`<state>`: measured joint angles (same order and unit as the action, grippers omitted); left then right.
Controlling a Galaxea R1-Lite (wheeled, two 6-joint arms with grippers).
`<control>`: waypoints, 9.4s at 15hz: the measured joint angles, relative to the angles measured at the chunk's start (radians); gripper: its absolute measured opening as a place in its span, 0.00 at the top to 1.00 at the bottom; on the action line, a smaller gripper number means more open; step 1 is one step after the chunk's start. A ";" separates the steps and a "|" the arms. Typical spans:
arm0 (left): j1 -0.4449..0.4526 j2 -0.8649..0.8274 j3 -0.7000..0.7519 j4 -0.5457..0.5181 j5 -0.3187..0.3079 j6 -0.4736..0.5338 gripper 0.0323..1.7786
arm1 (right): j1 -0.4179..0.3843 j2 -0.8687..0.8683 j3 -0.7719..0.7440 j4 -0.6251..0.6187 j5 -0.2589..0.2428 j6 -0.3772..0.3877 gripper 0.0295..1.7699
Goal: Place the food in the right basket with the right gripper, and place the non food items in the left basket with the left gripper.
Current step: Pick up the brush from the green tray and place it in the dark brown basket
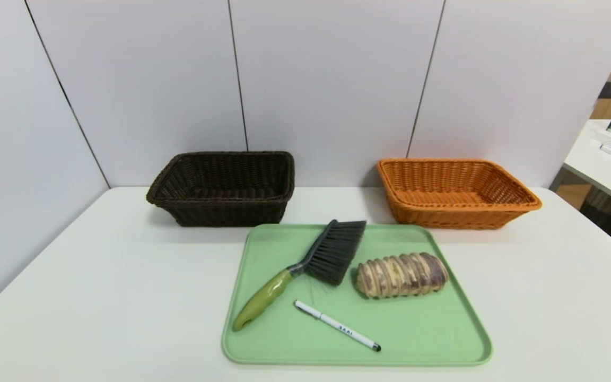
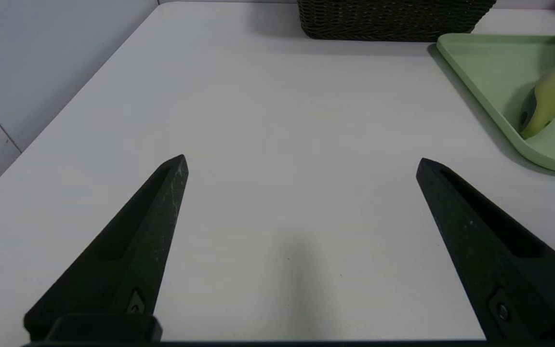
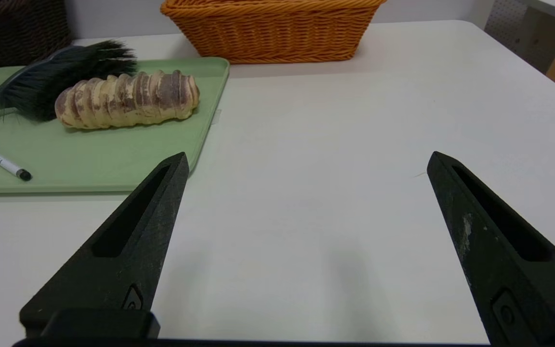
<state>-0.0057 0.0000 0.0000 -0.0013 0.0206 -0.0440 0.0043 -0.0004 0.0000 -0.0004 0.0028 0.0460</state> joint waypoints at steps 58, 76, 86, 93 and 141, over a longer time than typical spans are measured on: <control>-0.543 1.697 -1.167 0.351 -0.326 0.287 0.52 | 0.048 0.980 -0.543 0.222 0.261 -0.015 0.03; -0.547 1.806 -1.229 0.352 -0.333 0.284 0.72 | 0.046 0.909 -0.523 0.226 0.266 -0.011 0.03; -0.563 1.856 -1.313 0.447 -0.323 0.212 0.23 | 0.046 0.883 -0.513 0.233 0.266 -0.010 0.03; -0.569 1.922 -1.436 0.588 -0.245 0.283 0.12 | 0.046 0.872 -0.501 0.227 0.265 -0.008 0.03; -0.599 2.045 -1.547 0.664 -0.146 0.322 0.77 | 0.034 0.841 -0.462 0.227 0.264 -0.007 0.03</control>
<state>-0.6043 2.0451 -1.5474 0.6628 -0.1249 0.2779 0.0383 0.8409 -0.4621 0.2270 0.2664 0.0394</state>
